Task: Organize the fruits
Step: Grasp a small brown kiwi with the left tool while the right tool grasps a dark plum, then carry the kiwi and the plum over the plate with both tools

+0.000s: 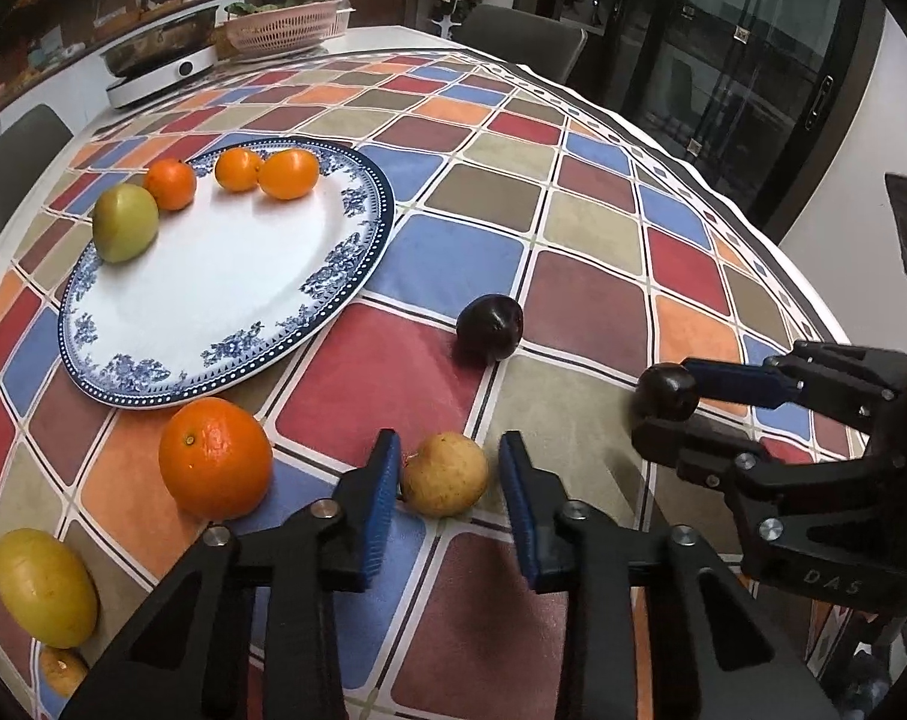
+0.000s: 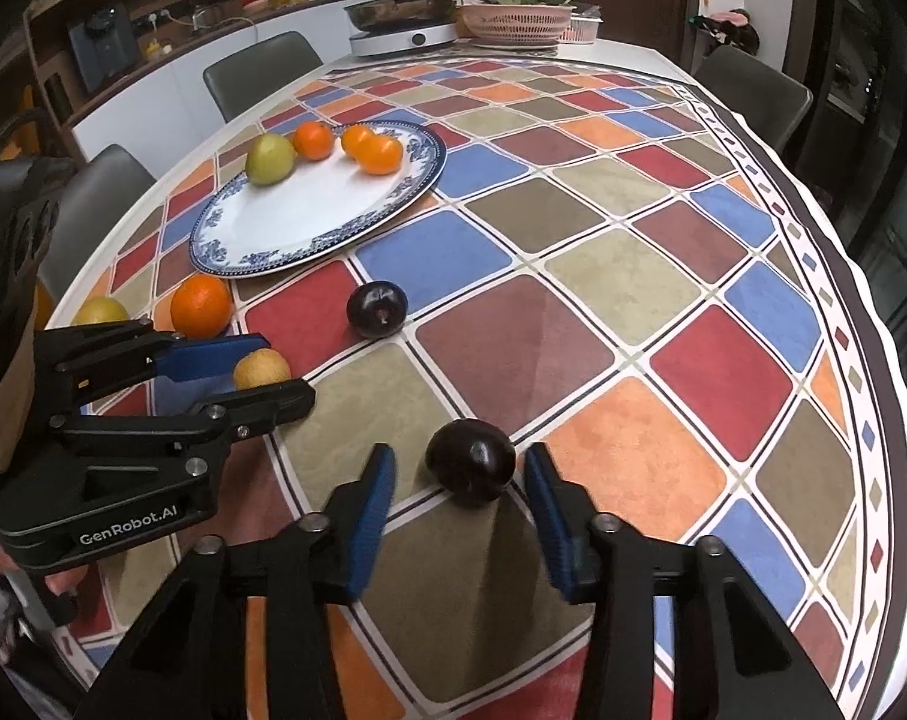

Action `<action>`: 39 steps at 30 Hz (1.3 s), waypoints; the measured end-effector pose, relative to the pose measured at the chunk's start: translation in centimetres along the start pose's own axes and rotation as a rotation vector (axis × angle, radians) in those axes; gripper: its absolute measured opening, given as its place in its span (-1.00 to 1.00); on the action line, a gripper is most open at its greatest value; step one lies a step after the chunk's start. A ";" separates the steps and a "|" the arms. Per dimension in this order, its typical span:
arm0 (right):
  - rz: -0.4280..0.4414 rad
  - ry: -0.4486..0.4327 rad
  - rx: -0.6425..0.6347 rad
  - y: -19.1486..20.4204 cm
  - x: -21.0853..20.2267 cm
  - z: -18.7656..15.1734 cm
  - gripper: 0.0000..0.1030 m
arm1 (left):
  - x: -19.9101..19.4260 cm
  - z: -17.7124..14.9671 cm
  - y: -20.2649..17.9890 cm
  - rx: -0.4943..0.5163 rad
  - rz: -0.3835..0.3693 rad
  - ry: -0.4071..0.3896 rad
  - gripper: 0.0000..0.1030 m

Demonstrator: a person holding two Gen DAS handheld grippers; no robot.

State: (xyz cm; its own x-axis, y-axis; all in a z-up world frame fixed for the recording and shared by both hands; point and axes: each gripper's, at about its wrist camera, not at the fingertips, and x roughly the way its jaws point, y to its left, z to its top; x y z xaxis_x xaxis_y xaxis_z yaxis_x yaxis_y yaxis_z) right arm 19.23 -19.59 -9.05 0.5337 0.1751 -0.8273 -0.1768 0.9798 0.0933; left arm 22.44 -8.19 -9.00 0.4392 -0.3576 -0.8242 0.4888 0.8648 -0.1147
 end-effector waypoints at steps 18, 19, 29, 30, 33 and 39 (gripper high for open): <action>-0.004 -0.019 0.000 0.1 -0.3 0.0 -0.38 | -1.3 0.2 -0.1 -0.016 -0.005 -0.030 -0.46; -0.003 -0.022 -0.001 0.1 -0.5 0.0 -0.38 | -1.6 0.2 -0.1 -0.016 -0.005 -0.034 -0.46; 0.018 -0.089 -0.023 1.2 -3.5 0.5 -0.38 | -5.4 0.2 -0.8 -0.024 -0.003 -0.110 -0.46; 0.023 -0.099 -0.029 1.5 -3.9 0.6 -0.38 | -5.8 0.2 -0.8 -0.027 -0.004 -0.116 -0.46; 0.033 -0.122 -0.044 2.0 -4.9 0.8 -0.38 | -7.2 0.1 -0.8 -0.031 0.004 -0.140 -0.46; 0.056 -0.174 -0.079 3.2 -7.0 1.5 -0.38 | -9.8 0.2 -0.6 -0.038 0.029 -0.200 -0.46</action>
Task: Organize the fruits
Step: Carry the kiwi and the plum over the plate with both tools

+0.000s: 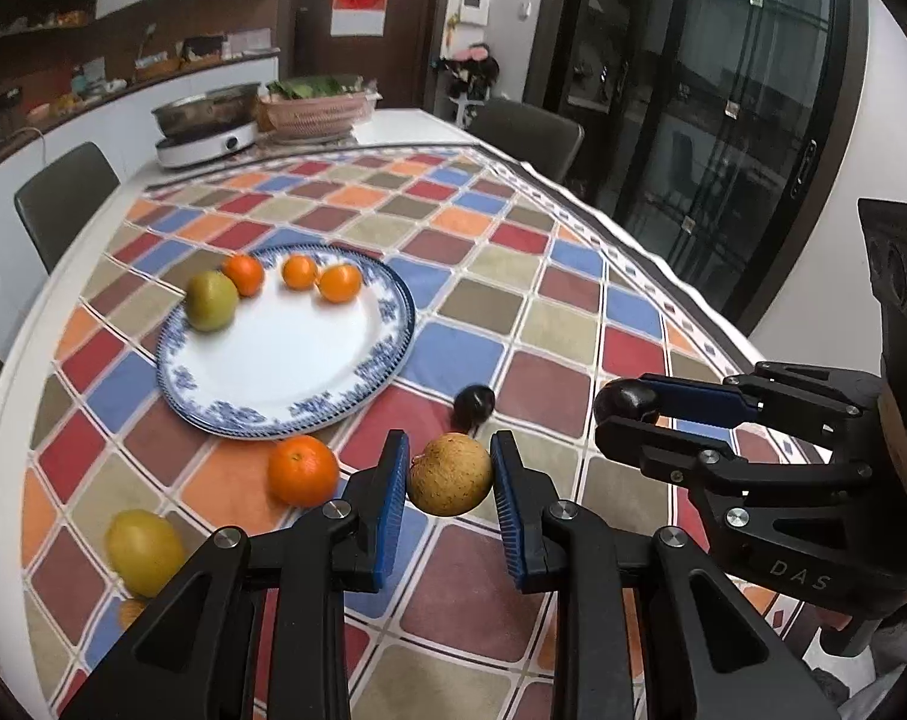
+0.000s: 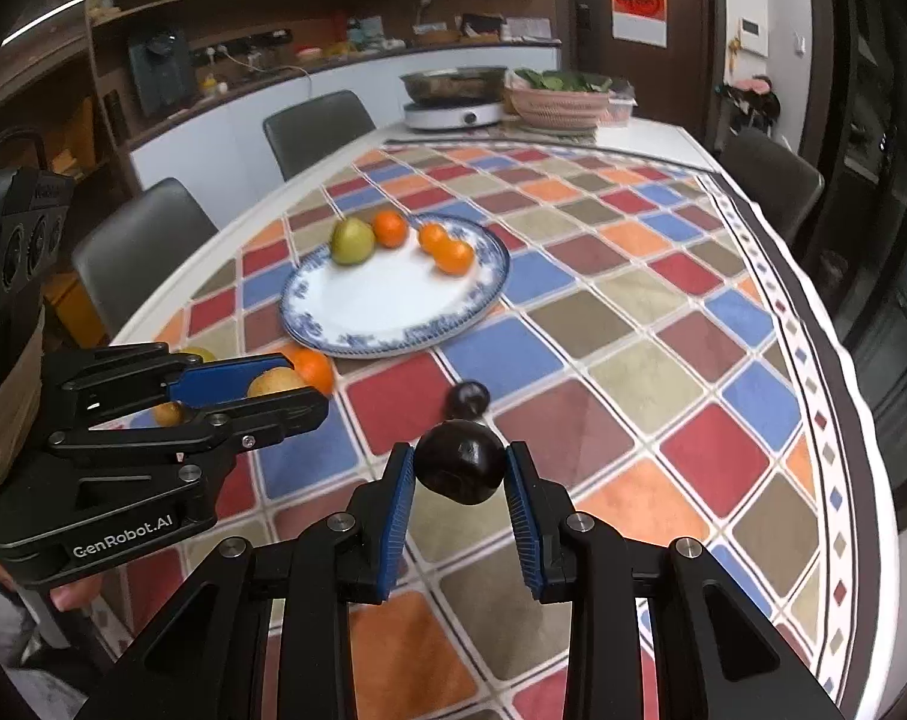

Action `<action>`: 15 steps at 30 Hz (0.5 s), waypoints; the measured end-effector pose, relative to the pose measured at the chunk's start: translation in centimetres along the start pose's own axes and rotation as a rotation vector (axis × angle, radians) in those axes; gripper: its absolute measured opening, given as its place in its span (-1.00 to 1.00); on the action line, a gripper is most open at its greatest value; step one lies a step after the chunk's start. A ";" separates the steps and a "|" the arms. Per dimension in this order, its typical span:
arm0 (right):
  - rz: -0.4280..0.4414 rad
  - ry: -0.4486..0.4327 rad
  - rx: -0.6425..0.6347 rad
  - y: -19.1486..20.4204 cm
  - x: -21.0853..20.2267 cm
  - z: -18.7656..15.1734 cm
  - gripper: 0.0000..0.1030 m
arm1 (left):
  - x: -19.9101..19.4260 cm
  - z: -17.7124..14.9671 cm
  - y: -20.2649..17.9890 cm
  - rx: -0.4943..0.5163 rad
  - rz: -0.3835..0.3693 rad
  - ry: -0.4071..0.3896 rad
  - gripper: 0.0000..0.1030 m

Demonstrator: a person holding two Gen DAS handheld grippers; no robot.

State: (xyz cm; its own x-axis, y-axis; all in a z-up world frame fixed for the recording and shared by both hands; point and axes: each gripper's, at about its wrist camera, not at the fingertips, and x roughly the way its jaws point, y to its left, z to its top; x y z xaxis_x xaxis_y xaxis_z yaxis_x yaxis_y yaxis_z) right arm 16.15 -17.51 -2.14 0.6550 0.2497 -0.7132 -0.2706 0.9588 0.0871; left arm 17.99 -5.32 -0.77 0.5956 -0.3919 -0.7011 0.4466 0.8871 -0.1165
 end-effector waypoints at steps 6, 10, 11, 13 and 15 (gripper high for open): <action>0.030 -0.041 -0.027 1.0 -1.1 1.4 -0.38 | -2.1 0.8 0.5 -0.009 0.022 -0.053 -0.46; 0.039 -0.068 -0.049 1.6 -1.5 2.4 -0.38 | -2.8 1.1 1.0 -0.012 0.038 -0.071 -0.46; 0.041 -0.072 -0.054 1.7 -1.6 2.7 -0.38 | -3.0 1.1 1.1 -0.012 0.041 -0.075 -0.46; 0.044 -0.082 -0.066 2.0 -1.7 3.2 -0.38 | -3.3 1.3 1.3 -0.010 0.051 -0.083 -0.46; 0.051 -0.091 -0.077 2.3 -1.8 3.7 -0.38 | -3.7 1.6 1.6 -0.008 0.059 -0.092 -0.46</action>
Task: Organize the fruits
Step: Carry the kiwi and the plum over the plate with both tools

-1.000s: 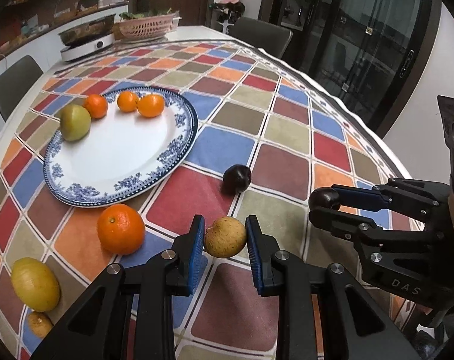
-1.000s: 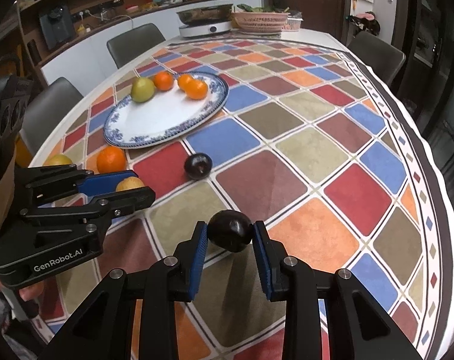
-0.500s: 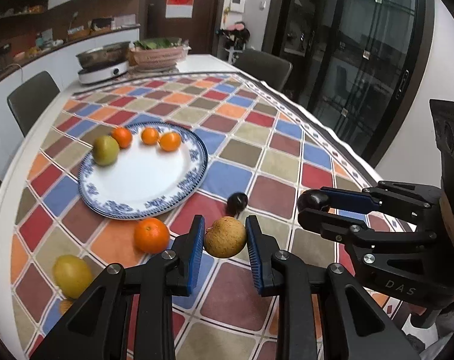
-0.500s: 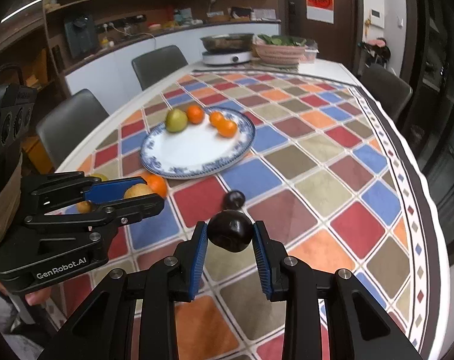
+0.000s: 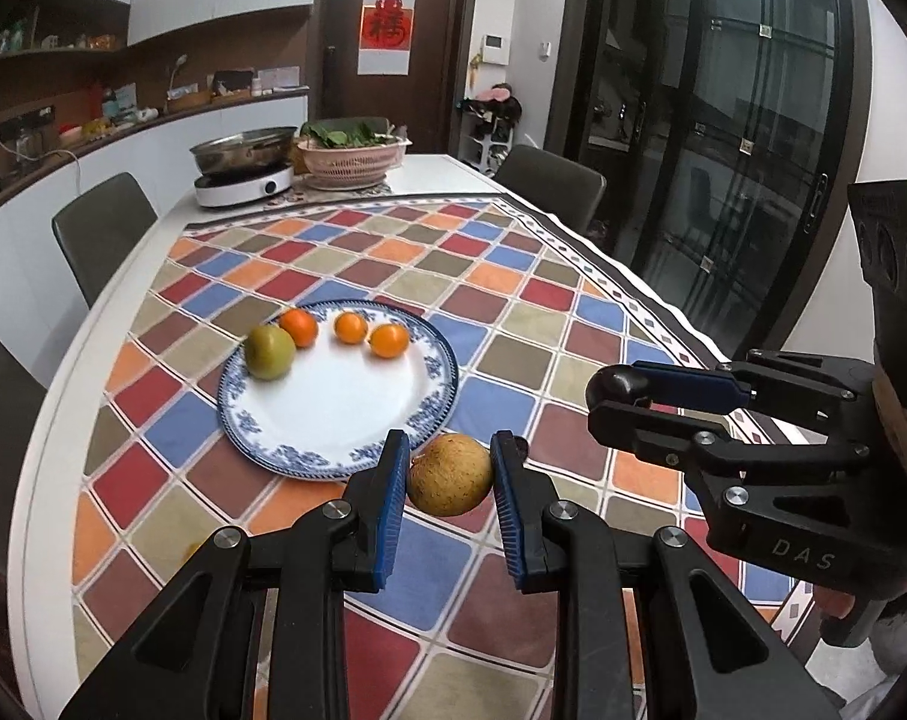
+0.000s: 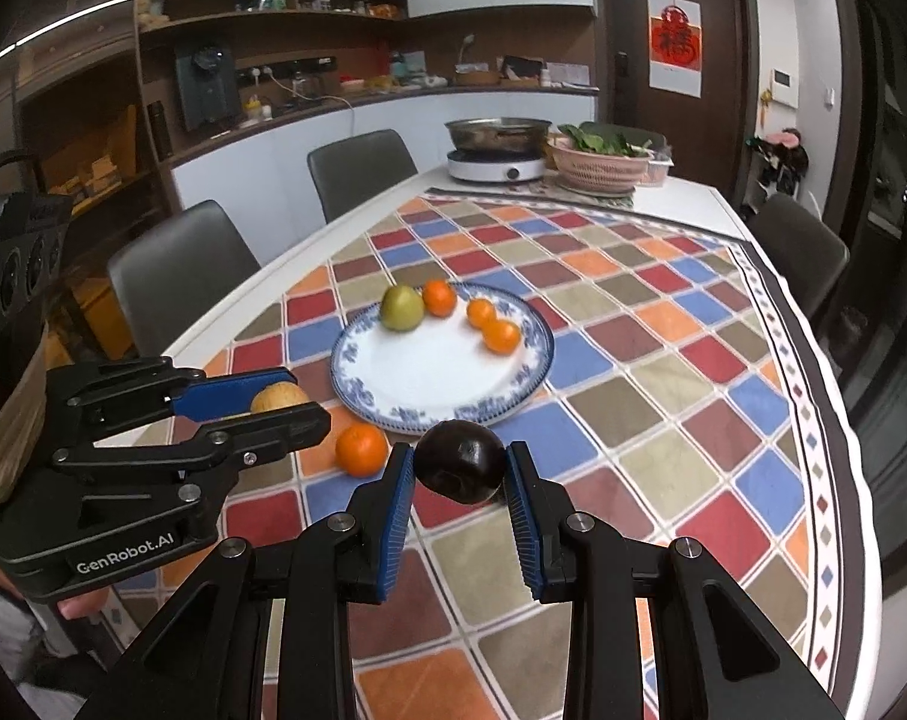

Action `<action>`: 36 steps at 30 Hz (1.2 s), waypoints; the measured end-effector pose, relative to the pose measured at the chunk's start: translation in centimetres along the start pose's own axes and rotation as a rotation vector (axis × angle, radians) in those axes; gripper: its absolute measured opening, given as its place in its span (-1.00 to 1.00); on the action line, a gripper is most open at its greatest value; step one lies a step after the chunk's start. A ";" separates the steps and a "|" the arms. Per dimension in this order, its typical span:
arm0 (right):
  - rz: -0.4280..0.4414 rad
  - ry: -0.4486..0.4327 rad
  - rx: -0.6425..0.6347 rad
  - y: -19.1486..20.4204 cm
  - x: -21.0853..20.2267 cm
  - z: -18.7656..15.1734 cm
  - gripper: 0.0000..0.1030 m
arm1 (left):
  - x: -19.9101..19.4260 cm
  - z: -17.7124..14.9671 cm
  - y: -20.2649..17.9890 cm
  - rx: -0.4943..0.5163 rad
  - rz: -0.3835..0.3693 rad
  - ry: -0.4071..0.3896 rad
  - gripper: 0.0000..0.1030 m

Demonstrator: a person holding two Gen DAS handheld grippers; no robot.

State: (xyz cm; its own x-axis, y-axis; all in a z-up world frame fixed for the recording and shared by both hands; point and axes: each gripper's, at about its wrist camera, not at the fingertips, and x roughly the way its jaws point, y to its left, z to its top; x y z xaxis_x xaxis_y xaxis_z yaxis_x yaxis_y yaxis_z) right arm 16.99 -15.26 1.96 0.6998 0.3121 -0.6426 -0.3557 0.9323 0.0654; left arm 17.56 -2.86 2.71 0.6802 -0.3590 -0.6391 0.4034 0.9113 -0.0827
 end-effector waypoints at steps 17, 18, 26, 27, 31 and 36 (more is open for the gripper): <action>0.032 -0.042 -0.074 1.2 2.5 5.0 -0.38 | -0.7 3.2 3.7 -0.010 0.082 -0.065 -0.46; 0.033 -0.042 -0.075 1.2 2.7 5.4 -0.38 | -0.6 3.4 4.0 -0.015 0.082 -0.064 -0.46; 0.045 -0.040 -0.089 1.4 4.9 7.2 -0.38 | 1.2 4.2 6.1 -0.039 0.075 -0.037 -0.46; 0.045 -0.036 -0.092 1.4 5.3 7.4 -0.38 | 1.6 4.3 6.4 -0.039 0.074 -0.031 -0.46; 0.052 -0.012 -0.096 1.4 7.1 8.0 -0.38 | 2.9 4.6 7.5 -0.037 0.076 -0.013 -0.46; 0.070 0.024 -0.095 1.4 9.6 8.7 -0.38 | 4.8 5.0 9.2 -0.048 0.068 0.021 -0.46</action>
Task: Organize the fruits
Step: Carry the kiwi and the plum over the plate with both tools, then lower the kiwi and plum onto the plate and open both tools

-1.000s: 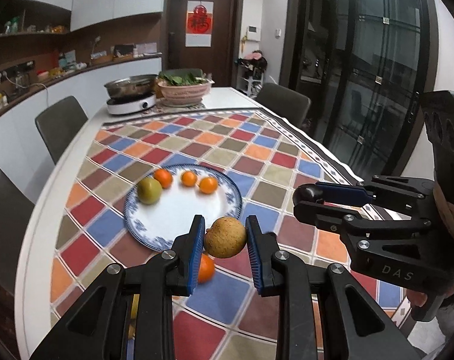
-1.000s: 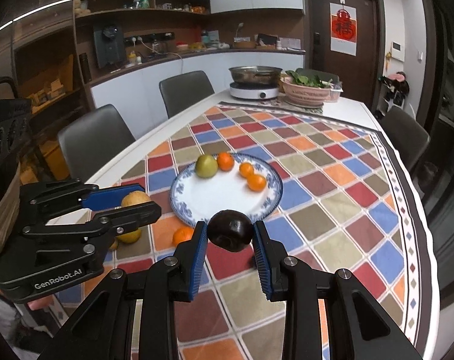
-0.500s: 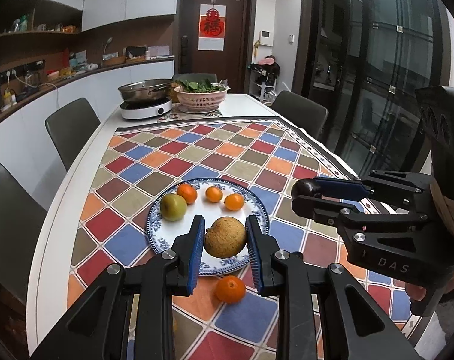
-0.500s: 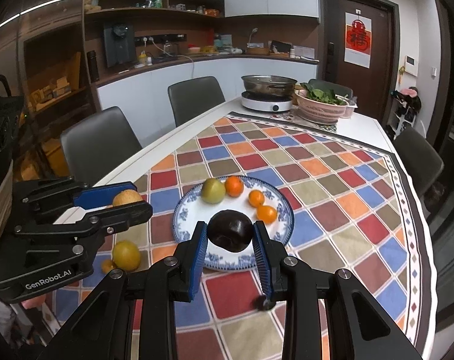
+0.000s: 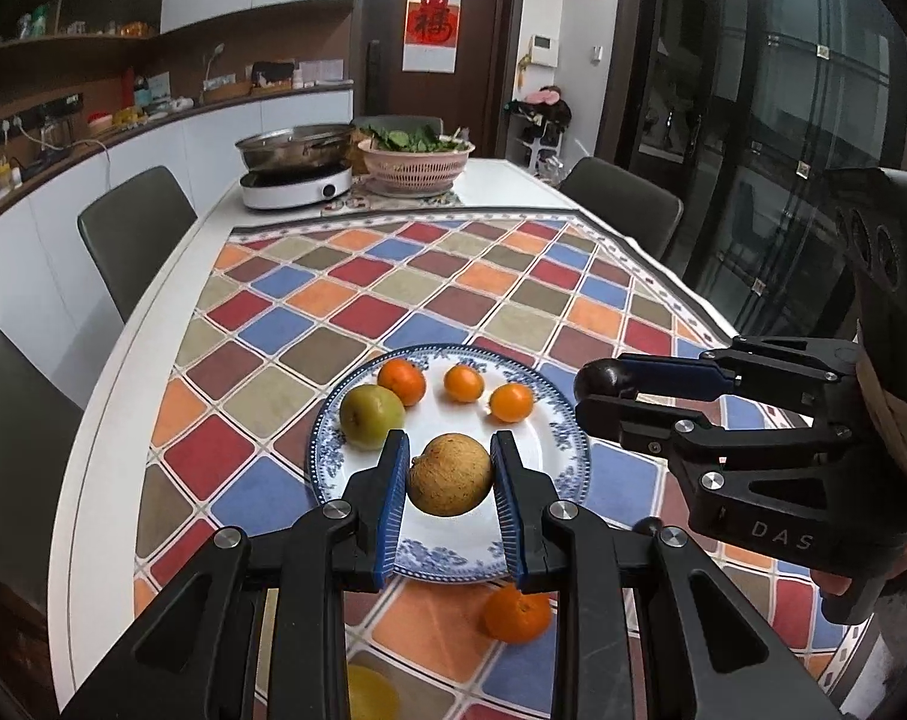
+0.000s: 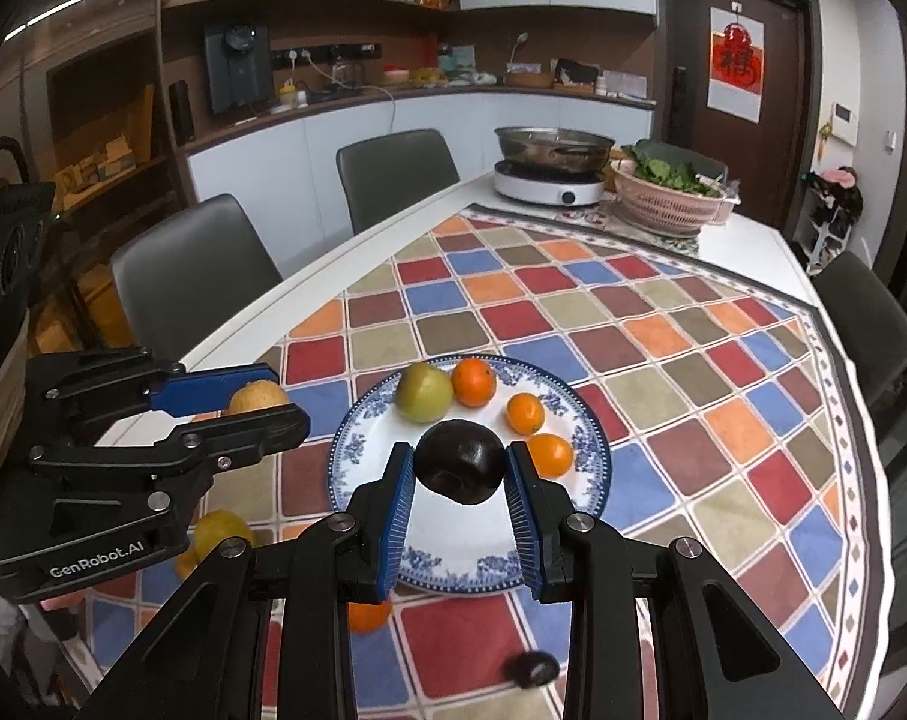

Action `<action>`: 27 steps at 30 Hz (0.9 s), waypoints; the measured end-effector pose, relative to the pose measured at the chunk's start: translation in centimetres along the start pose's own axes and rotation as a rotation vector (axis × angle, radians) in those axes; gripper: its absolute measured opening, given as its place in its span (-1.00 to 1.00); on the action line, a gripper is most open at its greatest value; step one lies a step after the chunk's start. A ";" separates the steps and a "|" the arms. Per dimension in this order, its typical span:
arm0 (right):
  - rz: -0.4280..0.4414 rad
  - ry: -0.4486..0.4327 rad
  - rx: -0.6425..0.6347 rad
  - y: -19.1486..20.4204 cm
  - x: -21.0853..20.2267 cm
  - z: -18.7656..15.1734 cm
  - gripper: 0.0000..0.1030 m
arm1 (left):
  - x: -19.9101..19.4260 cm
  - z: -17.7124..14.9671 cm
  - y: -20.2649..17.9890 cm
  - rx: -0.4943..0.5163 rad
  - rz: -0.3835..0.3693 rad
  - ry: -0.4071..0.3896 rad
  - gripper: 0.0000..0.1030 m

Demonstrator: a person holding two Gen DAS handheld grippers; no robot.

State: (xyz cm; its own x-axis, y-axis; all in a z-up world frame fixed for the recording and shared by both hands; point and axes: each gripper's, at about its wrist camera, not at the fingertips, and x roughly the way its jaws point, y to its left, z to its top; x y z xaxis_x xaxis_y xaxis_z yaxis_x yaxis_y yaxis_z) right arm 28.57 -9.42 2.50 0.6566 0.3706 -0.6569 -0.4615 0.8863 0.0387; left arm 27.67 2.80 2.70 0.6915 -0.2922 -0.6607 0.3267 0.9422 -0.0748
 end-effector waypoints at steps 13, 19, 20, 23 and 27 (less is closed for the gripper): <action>0.036 0.125 0.013 -1.0 7.7 1.2 -0.38 | 6.5 0.3 3.6 -0.030 -0.009 0.140 -0.46; 0.031 0.187 -0.001 -1.4 10.6 1.4 -0.38 | 8.8 -0.2 4.3 -0.031 -0.003 0.202 -0.46; 0.034 0.198 -0.003 -1.4 11.1 1.3 -0.38 | 9.2 -0.3 4.4 -0.028 -0.001 0.217 -0.46; 0.032 0.220 -0.013 -1.3 12.2 1.3 -0.38 | 10.0 -0.4 4.5 -0.015 0.006 0.242 -0.46; 0.032 0.245 -0.012 -1.1 13.5 1.1 -0.38 | 10.9 -0.4 4.7 -0.009 0.002 0.272 -0.46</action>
State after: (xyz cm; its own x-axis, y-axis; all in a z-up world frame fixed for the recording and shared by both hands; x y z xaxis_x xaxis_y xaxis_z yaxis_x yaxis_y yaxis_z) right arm 38.54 -5.12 -5.59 0.4777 0.3191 -0.8185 -0.4877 0.8713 0.0550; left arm 36.48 4.12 -5.17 0.4927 -0.2368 -0.8373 0.3187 0.9445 -0.0795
